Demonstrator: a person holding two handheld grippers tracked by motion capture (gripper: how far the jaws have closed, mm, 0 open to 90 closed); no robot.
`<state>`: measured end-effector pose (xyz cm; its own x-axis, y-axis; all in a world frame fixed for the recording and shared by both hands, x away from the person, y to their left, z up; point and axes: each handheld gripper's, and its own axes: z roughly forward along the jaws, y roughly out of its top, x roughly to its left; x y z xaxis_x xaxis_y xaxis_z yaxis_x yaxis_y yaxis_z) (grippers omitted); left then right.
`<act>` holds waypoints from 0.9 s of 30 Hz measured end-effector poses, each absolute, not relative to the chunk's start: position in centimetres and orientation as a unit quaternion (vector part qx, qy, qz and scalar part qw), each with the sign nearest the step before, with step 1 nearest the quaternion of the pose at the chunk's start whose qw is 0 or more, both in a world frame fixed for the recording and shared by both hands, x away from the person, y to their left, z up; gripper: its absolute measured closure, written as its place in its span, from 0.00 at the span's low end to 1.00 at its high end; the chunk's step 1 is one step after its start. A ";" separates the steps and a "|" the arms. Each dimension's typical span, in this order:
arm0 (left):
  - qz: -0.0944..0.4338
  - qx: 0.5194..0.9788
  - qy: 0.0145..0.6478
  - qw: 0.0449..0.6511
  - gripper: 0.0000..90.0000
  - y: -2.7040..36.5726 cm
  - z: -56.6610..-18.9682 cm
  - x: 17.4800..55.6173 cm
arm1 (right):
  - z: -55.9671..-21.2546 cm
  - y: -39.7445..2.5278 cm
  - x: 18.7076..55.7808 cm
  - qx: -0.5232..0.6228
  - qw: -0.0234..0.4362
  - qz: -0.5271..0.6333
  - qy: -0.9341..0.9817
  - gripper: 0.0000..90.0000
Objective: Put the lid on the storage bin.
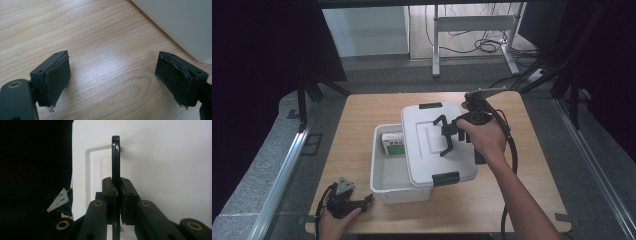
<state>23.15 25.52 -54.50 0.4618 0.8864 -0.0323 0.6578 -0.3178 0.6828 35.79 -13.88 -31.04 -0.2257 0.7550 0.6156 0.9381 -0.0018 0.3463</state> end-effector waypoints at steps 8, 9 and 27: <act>0.177 0.792 0.487 0.322 0.14 25.5 -54.5 23.1 | -30.9 -12.6 35.8 -0.604 0.129 -0.357 -0.701 0.93; 0.177 0.792 0.487 0.322 0.14 25.5 -54.5 23.2 | -30.8 -12.3 35.8 -0.603 0.128 -0.356 -0.702 0.93; 0.177 0.792 0.487 0.323 0.14 25.5 -54.5 23.1 | -30.8 -9.3 36.0 -0.603 0.134 -0.343 -0.707 0.93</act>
